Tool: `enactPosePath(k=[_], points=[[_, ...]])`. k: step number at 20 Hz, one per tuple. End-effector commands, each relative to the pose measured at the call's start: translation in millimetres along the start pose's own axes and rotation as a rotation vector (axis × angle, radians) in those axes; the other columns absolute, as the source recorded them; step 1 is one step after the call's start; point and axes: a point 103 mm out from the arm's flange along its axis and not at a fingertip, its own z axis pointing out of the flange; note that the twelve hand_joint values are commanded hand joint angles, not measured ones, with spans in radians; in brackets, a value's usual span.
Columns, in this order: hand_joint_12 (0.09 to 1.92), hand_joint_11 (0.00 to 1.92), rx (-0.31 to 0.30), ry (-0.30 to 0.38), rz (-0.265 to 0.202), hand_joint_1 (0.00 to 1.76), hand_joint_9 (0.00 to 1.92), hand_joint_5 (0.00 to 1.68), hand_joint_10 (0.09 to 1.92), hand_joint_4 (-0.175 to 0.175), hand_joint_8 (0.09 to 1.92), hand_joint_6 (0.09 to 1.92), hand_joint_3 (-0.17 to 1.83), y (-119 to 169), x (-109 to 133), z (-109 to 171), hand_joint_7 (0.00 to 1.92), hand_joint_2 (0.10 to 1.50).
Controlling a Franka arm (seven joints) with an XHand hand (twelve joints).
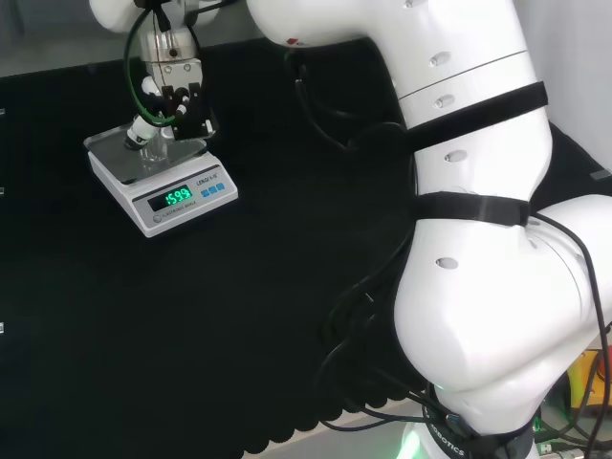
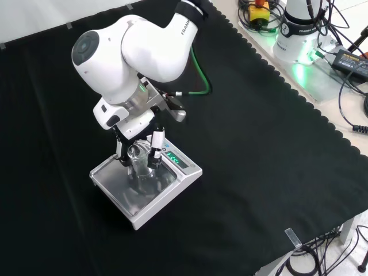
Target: Put the beaker on the electronic balance.
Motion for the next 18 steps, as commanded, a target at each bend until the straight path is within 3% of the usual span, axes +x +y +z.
enactPosePath(k=[1,2,4,10,11,12,14,15,16,18], points=[[1.33,0.54,0.196,-0.042,-0.010,0.56,0.88,0.26,0.09,-0.055,0.09,0.34,-0.12,-7,-3,-9,0.75,0.82],[1.41,0.31,0.194,-0.043,-0.010,0.49,0.61,0.13,0.09,-0.047,0.09,0.19,-0.11,-8,-4,-10,0.51,0.79],[1.45,0.08,0.194,-0.028,-0.017,0.41,0.31,0.03,0.09,-0.035,0.09,0.09,-0.10,-11,-7,-11,0.26,0.75],[1.29,0.00,0.194,0.042,-0.040,0.37,0.11,0.00,0.09,-0.021,0.09,0.09,-0.06,-24,-29,-27,0.10,0.71],[1.28,0.00,0.177,0.101,-0.058,0.37,0.11,0.00,0.09,-0.020,0.09,0.09,-0.06,-28,-34,-32,0.09,0.70],[1.26,0.00,0.161,0.220,-0.102,0.36,0.11,0.00,0.09,-0.020,0.09,0.09,-0.05,-34,-42,-39,0.10,0.70],[1.26,0.00,0.147,0.476,-0.218,0.36,0.16,0.01,0.09,-0.029,0.09,0.09,-0.05,-46,-56,-54,0.15,0.70],[1.30,0.00,0.144,0.566,-0.274,0.36,0.17,0.04,0.13,-0.037,0.11,0.09,-0.03,-54,-61,-61,0.17,0.70],[1.34,0.00,0.143,0.632,-0.327,0.36,0.13,0.08,0.32,-0.043,0.25,0.09,-0.02,-62,-68,-70,0.16,0.69],[1.43,0.00,0.131,0.698,-0.391,0.37,0.05,0.16,0.69,-0.056,0.54,0.09,-0.01,-82,-83,-90,0.11,0.69]])
